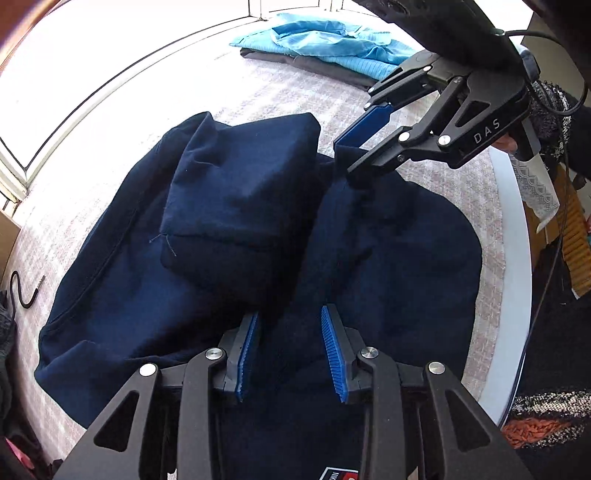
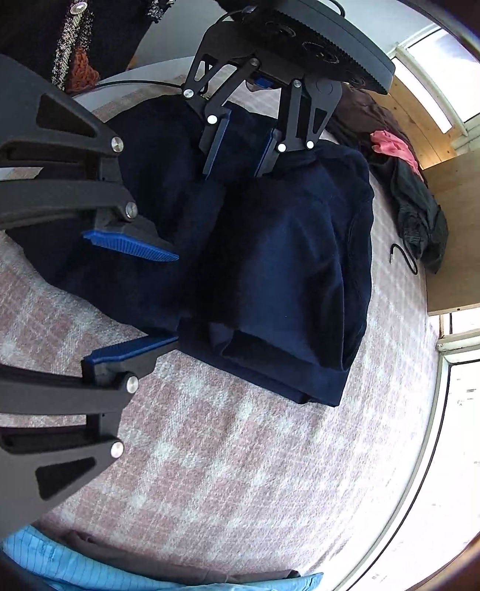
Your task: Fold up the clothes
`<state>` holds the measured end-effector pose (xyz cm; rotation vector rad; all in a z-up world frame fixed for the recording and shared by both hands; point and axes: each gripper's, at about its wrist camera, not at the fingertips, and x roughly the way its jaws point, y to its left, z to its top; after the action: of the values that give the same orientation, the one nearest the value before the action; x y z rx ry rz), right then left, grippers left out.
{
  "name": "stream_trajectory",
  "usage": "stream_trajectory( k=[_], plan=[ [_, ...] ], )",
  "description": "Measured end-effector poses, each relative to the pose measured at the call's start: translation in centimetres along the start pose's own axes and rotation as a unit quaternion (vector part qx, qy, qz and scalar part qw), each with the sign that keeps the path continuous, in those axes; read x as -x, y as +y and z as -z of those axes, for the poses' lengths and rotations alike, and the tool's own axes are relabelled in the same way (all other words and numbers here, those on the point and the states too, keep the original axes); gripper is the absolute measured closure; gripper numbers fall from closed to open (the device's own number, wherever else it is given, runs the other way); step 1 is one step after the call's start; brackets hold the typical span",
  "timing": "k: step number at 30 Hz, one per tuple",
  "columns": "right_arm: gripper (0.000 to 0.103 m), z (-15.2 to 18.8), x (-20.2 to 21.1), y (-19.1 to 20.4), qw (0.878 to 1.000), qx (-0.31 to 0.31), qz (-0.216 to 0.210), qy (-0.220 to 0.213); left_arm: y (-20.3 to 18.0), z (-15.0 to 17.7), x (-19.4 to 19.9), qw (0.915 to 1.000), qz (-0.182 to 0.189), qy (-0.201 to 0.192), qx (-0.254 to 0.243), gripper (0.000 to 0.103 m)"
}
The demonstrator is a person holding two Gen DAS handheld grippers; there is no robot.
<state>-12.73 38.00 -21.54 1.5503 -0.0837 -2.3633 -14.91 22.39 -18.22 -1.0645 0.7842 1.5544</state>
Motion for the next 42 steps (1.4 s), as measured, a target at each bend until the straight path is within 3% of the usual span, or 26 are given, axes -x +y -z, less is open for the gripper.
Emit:
stream_trajectory(
  k=[5, 8, 9, 12, 14, 17, 20, 22, 25, 28, 33, 35, 36, 39, 41, 42],
  plan=[
    [0.064, -0.7, -0.7, -0.4, 1.000, 0.009, -0.025, 0.011, 0.0, 0.9, 0.7, 0.9999, -0.009, -0.007, 0.005, 0.079],
    [0.098, -0.3, -0.4, -0.1, 0.999, 0.018, -0.037, 0.012, -0.1, 1.5, 1.2, 0.9998, -0.016, -0.010, 0.008, 0.085],
    [0.098, -0.2, -0.2, 0.1, 0.999, 0.023, -0.039, 0.012, -0.1, 1.7, 1.3, 0.9997, -0.018, -0.011, 0.009, 0.085],
    [0.098, 1.2, 2.5, 1.9, 0.997, 0.060, -0.025, -0.034, -0.1, 2.3, 1.8, 0.9995, -0.024, -0.014, 0.012, 0.085],
    [0.098, 1.8, 4.2, 1.9, 0.996, 0.053, -0.018, -0.076, -0.1, 2.6, 2.1, 0.9994, -0.028, -0.017, 0.014, 0.085],
    [0.095, 1.7, 2.7, 0.3, 0.997, 0.020, 0.022, -0.070, 0.3, 3.4, 2.4, 0.9989, -0.029, -0.019, 0.031, 0.082],
    [0.091, 1.2, 0.9, -0.5, 0.998, -0.015, 0.028, -0.046, 1.0, 4.0, 2.6, 0.9977, -0.043, -0.015, 0.051, 0.083],
    [0.089, 0.8, 1.8, -0.1, 0.996, -0.014, 0.056, -0.067, 1.5, 4.3, 3.0, 0.9962, -0.055, -0.016, 0.066, 0.083],
    [0.083, 0.9, 4.2, 0.3, 0.994, -0.018, 0.044, -0.098, 2.4, 4.9, 4.5, 0.9938, -0.056, -0.029, 0.092, 0.083],
    [0.083, 1.0, 4.2, 2.8, 0.996, 0.002, -0.044, -0.077, 2.3, 5.4, 5.7, 0.9932, -0.020, -0.040, 0.108, 0.085],
    [0.083, 0.0, -2.6, 8.4, 0.992, 0.038, -0.115, -0.022, 1.5, 5.7, 6.6, 0.9889, 0.046, -0.053, 0.130, 0.083],
    [0.086, 1.0, -4.8, 8.8, 0.995, 0.051, -0.085, 0.002, 1.1, 5.9, 4.7, 0.9878, 0.067, -0.046, 0.133, 0.083],
    [0.087, 1.1, -4.7, 9.0, 0.995, 0.062, -0.073, -0.013, 1.5, 6.5, 4.5, 0.9887, 0.056, -0.041, 0.133, 0.081],
    [0.085, 1.0, -3.4, 9.0, 0.997, 0.047, -0.066, -0.004, 3.0, 7.6, 5.2, 0.9883, 0.013, -0.035, 0.148, 0.097],
    [0.084, 1.3, -2.2, 10.2, 0.996, 0.063, -0.067, -0.016, 4.0, 8.3, 7.4, 0.9819, 0.013, -0.052, 0.182, 0.092],
    [0.084, 1.4, -1.6, 10.8, 0.995, 0.071, -0.067, -0.022, 4.2, 8.9, 8.7, 0.9789, 0.016, -0.065, 0.193, 0.085]
  ],
)
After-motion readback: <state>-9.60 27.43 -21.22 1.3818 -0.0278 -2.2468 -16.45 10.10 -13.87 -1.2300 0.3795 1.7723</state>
